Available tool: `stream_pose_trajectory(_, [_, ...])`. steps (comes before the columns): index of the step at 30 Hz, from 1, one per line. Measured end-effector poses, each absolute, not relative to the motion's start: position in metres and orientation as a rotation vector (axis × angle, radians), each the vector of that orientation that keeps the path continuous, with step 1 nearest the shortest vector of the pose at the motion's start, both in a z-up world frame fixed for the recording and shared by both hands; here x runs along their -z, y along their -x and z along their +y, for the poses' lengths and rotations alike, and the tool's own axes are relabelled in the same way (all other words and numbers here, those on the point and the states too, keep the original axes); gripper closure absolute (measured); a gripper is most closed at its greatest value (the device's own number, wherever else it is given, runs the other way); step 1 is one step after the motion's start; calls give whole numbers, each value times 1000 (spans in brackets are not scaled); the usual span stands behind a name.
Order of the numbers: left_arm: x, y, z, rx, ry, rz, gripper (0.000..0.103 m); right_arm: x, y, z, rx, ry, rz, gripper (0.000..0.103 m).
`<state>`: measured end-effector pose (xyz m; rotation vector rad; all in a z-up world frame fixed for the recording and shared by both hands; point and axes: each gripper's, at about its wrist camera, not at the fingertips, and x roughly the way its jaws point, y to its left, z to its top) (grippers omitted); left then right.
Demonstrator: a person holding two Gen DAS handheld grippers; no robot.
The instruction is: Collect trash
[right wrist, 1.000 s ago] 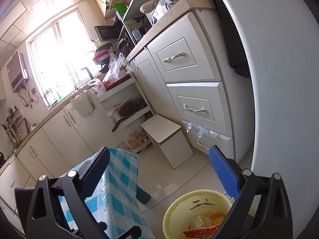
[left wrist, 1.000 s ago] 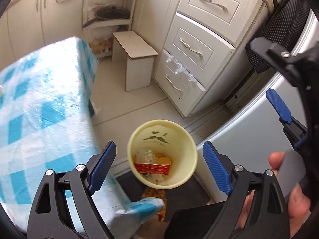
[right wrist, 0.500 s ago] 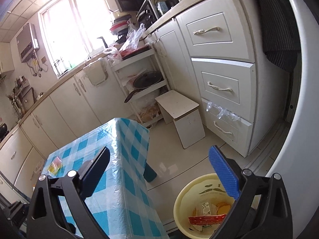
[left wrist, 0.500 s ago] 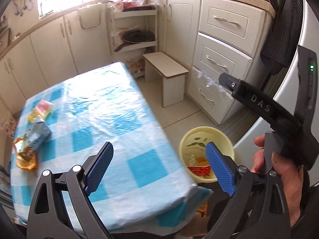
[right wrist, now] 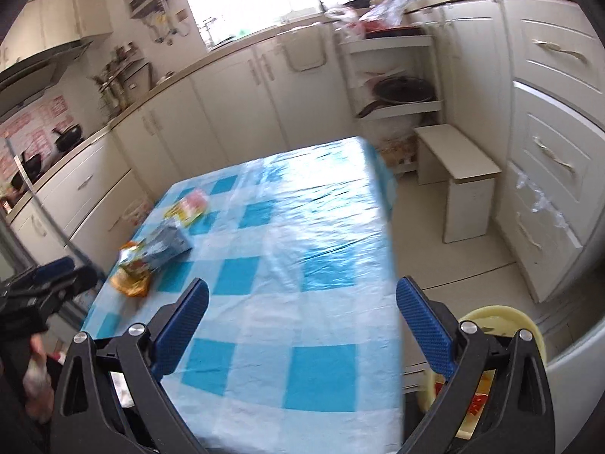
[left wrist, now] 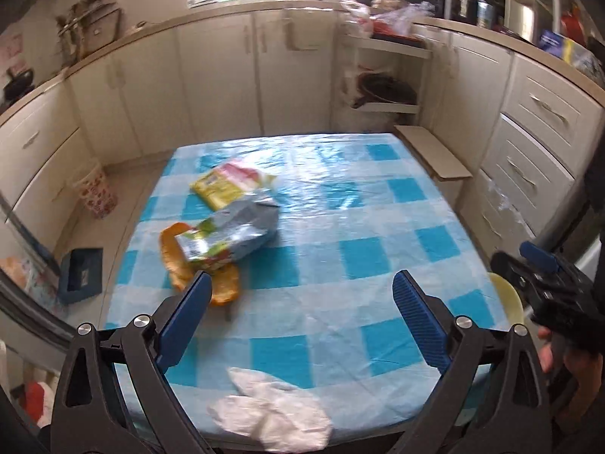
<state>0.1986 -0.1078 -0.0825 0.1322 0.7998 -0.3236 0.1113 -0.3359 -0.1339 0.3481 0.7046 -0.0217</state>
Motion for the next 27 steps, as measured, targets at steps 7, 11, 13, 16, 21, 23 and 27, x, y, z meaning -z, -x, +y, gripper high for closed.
stream_pose_trajectory(7, [119, -246, -9, 131, 105, 941, 11, 137, -128, -225, -371, -149, 781, 8])
stream_pose_trajectory(11, [146, -261, 9, 78, 173, 1028, 11, 151, -128, -169, -503, -4, 815, 8])
stream_pose_trajectory(13, [155, -270, 15, 41, 191, 1047, 11, 159, -128, -149, -523, 46, 830, 8])
stream_pose_trajectory(16, [158, -282, 22, -1, 192, 1049, 11, 171, -133, -135, -534, 67, 850, 8])
stream_pose_trajectory(21, [165, -299, 6, 14, 141, 1065, 11, 189, -149, -134, -520, 43, 913, 29])
stream_pose_trajectory(23, [171, -303, -3, 40, 129, 1079, 11, 196, -155, -139, -500, 18, 940, 36])
stream_pose_trajectory(27, [186, -313, -17, 68, 129, 1102, 21, 197, -162, -153, -441, -5, 939, 46])
